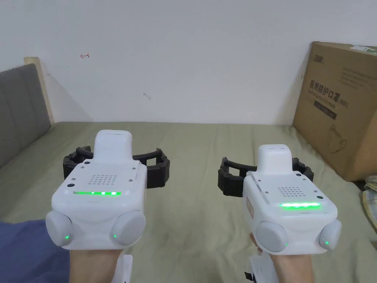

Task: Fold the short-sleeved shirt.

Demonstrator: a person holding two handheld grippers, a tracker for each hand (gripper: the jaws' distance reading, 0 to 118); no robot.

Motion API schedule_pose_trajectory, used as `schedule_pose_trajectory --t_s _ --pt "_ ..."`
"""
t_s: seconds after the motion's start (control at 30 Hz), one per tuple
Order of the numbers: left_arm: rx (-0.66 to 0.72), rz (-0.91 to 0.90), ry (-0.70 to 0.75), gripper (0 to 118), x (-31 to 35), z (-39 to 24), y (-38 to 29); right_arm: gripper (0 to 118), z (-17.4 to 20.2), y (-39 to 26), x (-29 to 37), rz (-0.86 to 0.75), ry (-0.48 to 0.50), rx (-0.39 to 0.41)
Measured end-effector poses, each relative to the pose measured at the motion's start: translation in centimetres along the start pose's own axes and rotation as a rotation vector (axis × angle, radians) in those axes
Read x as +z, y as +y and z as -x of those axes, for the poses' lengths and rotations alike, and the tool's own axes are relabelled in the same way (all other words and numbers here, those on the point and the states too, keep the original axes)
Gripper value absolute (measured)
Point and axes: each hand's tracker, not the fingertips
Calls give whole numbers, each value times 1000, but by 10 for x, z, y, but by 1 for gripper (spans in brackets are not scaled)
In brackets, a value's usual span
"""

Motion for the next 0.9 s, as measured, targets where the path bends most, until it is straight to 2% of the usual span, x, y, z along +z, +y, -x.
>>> schedule_pose_trajectory --t_s 0.4,0.9 --pt "-13 -24 -13 118 2 2 -1 118 -4 -3 -2 2 -34 -22" --pt "-65 -83 -36 118 1 -1 -9 118 -1 -5 -3 -17 -63 13"
